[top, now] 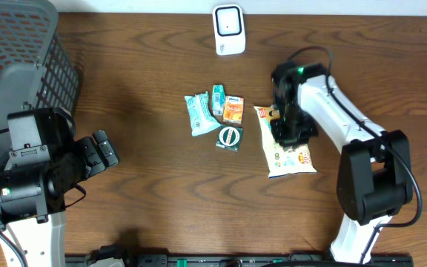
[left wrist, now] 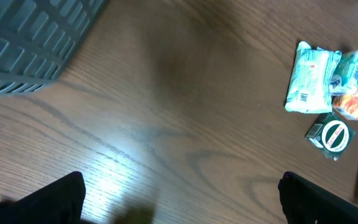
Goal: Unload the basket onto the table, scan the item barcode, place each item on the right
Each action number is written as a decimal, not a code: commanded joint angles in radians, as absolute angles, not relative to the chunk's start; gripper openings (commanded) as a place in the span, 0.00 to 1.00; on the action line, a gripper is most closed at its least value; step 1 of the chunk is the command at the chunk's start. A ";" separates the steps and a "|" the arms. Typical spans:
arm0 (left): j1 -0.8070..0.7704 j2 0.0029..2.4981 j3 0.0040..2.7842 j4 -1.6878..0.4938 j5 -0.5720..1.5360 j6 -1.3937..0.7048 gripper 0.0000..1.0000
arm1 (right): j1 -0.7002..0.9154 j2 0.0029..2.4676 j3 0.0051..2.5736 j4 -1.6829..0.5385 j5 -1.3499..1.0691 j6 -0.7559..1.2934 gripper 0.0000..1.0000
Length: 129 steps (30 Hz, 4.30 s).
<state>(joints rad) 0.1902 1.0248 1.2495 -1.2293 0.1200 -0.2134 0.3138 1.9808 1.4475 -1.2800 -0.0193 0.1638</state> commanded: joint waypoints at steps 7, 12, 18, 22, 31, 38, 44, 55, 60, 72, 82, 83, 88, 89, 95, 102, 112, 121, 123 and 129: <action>0.195 1.025 1.247 -1.230 0.104 -0.223 0.98 | 0.377 1.975 1.279 -1.138 -0.142 0.191 0.04; 0.195 1.025 1.247 -1.230 0.104 -0.223 0.98 | 0.393 1.975 1.374 -1.218 -0.140 0.190 0.07; 0.195 1.025 1.247 -1.230 0.104 -0.223 0.98 | 0.381 1.975 1.558 -1.322 -0.008 0.189 0.21; 0.195 1.025 1.247 -1.230 0.104 -0.223 0.98 | 0.375 1.975 1.620 -1.346 0.132 0.190 0.39; 0.195 1.025 1.247 -1.230 0.104 -0.223 0.98 | 0.325 1.975 1.579 -1.267 0.125 0.208 0.65; 0.195 1.025 1.247 -1.230 0.104 -0.223 0.98 | 0.327 1.975 1.412 -1.053 0.083 0.205 0.67; 0.195 1.025 1.247 -1.230 0.104 -0.223 0.97 | 0.330 1.973 1.384 -0.986 0.061 0.210 0.83; 0.195 1.025 1.247 -1.230 0.104 -0.223 0.97 | 0.225 1.967 1.644 -1.186 0.076 0.194 0.99; 0.195 1.025 1.247 -1.230 0.104 -0.223 0.98 | 0.121 1.967 1.637 -1.185 0.076 0.121 0.99; 0.195 1.025 1.247 -1.230 0.104 -0.223 0.98 | -0.088 1.969 1.588 -1.151 -0.171 0.062 0.99; 0.195 1.025 1.247 -1.230 0.104 -0.223 0.98 | -0.109 1.969 1.419 -1.011 -0.429 -0.077 0.99; 0.195 1.025 1.247 -1.230 0.104 -0.223 0.97 | -0.109 1.969 1.399 -1.000 -0.479 -0.105 0.99; 0.195 1.025 1.247 -1.230 0.104 -0.223 0.98 | -0.110 1.970 1.331 -0.959 -0.508 -0.114 0.99; 0.195 1.025 1.247 -1.230 0.104 -0.223 0.98 | -0.109 1.970 1.315 -0.949 -0.508 -0.113 0.99; 0.195 1.025 1.247 -1.230 0.103 -0.223 0.98 | -0.108 1.970 1.217 -0.889 -0.529 -0.109 0.99; 0.195 1.025 1.247 -1.230 0.104 -0.223 0.98 | -0.079 1.970 1.082 -0.761 -0.599 -0.105 0.93; 0.195 1.025 1.247 -1.230 0.104 -0.223 0.98 | -0.043 1.969 1.063 -0.743 -0.606 -0.075 0.35; 0.195 1.025 1.247 -1.230 0.104 -0.223 0.98 | -0.043 1.965 1.085 -0.746 -0.684 -0.049 0.01; 0.195 1.025 1.247 -1.230 0.104 -0.223 0.98 | -0.042 1.955 1.107 -0.754 -0.701 -0.049 0.01; 0.195 1.025 1.247 -1.230 0.104 -0.223 0.98 | -0.032 1.838 1.203 -0.818 -0.653 -0.043 0.01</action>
